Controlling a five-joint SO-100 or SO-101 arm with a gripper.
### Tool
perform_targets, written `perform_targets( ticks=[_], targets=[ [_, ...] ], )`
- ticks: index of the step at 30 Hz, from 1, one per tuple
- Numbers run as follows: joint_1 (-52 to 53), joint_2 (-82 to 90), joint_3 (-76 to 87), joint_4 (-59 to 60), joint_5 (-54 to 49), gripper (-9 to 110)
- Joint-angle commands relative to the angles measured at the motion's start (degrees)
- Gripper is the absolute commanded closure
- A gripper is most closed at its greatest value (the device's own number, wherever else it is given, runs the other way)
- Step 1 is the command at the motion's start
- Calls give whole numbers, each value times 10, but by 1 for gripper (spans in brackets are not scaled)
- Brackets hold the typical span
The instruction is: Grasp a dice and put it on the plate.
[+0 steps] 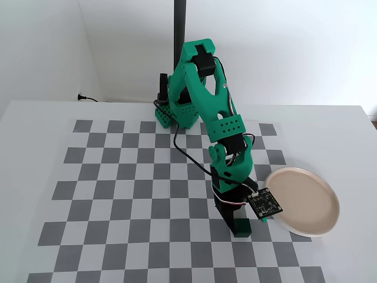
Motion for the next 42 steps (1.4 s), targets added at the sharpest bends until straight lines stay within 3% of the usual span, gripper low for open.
perform_targets(
  ticks=[1,17,23,32,42],
  targets=[
    [-3,6,-62,-9,9,75],
    [-11,-27,-61,-22,19,76],
    [-11,-31,-61,-23,25,87],
    [-10,-32,-60,-21,25,88],
    [-11,-39,-60,-24,27,106]
  ],
)
